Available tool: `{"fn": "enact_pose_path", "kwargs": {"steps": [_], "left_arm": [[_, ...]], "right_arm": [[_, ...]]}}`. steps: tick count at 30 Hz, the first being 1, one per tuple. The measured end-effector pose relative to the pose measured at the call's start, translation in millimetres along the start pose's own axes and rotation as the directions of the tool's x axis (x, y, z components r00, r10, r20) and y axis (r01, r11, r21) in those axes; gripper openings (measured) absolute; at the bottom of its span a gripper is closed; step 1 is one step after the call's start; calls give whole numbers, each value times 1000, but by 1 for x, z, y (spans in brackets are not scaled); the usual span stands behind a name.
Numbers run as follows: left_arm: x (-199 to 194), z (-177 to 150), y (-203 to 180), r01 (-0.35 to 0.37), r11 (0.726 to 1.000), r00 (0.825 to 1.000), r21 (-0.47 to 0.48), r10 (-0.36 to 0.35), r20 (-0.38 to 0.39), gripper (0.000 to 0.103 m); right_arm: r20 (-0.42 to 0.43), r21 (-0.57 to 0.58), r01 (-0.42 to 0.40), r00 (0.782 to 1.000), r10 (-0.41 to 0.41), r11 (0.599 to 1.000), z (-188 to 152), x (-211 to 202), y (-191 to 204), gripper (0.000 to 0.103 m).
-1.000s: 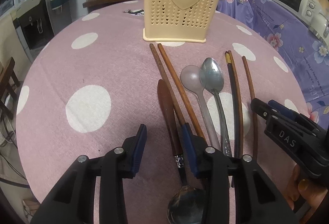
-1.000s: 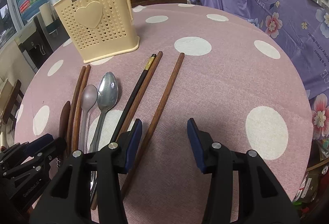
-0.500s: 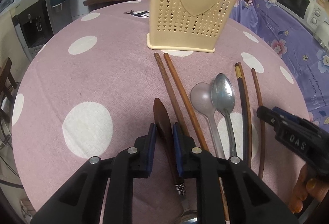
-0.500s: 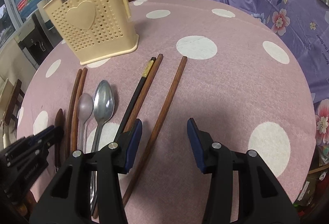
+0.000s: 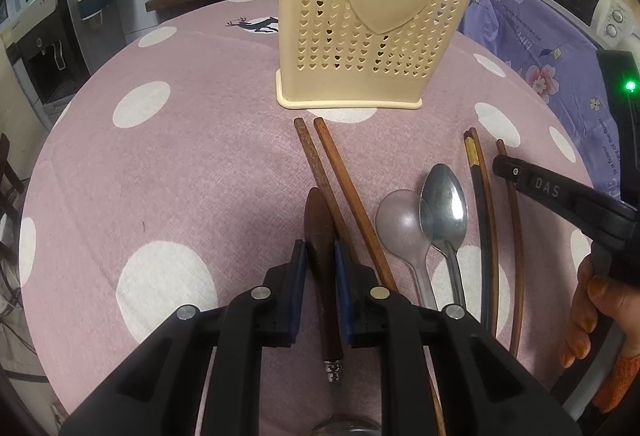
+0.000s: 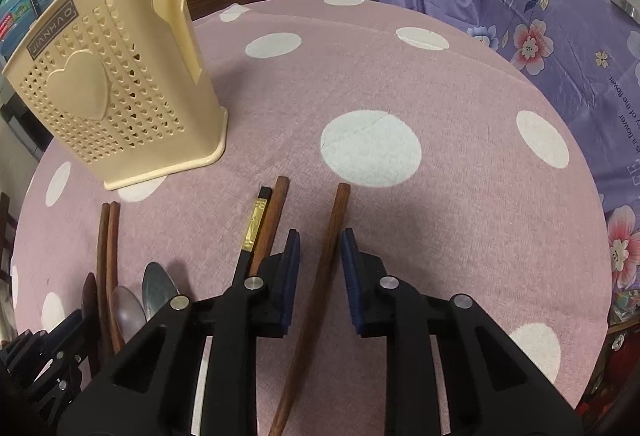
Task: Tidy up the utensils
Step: 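Grasp the wooden-handled spoon with the left tool while the right tool grasps a brown chopstick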
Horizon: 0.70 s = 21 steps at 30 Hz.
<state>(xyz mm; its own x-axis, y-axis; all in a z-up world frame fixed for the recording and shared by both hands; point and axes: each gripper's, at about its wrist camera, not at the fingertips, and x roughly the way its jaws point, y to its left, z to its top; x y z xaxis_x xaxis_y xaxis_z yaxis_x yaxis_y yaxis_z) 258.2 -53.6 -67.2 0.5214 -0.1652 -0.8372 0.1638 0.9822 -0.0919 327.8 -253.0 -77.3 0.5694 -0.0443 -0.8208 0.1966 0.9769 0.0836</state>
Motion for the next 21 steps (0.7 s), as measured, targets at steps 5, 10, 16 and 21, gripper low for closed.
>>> {"fn": "enact_pose_path", "kwargs": {"steps": [5, 10, 16, 21], "left_arm": [[2, 3, 1, 4, 1000, 1000, -9, -4, -6, 15], [2, 4, 1, 3, 1000, 1000, -16, -3, -7, 15], [3, 7, 2, 5, 1000, 1000, -23, -5, -8, 15], [4, 8, 3, 2, 1000, 1000, -27, -2, 2, 15]], "right_arm": [[20, 14, 13, 1000, -13, 1000, 2, 2, -3, 10], [21, 34, -1, 1000, 0, 999, 5, 4, -8, 10], [23, 37, -13, 1000, 12, 999, 5, 5, -9, 9], [30, 36, -22, 999, 21, 999, 4, 5, -9, 8]]}}
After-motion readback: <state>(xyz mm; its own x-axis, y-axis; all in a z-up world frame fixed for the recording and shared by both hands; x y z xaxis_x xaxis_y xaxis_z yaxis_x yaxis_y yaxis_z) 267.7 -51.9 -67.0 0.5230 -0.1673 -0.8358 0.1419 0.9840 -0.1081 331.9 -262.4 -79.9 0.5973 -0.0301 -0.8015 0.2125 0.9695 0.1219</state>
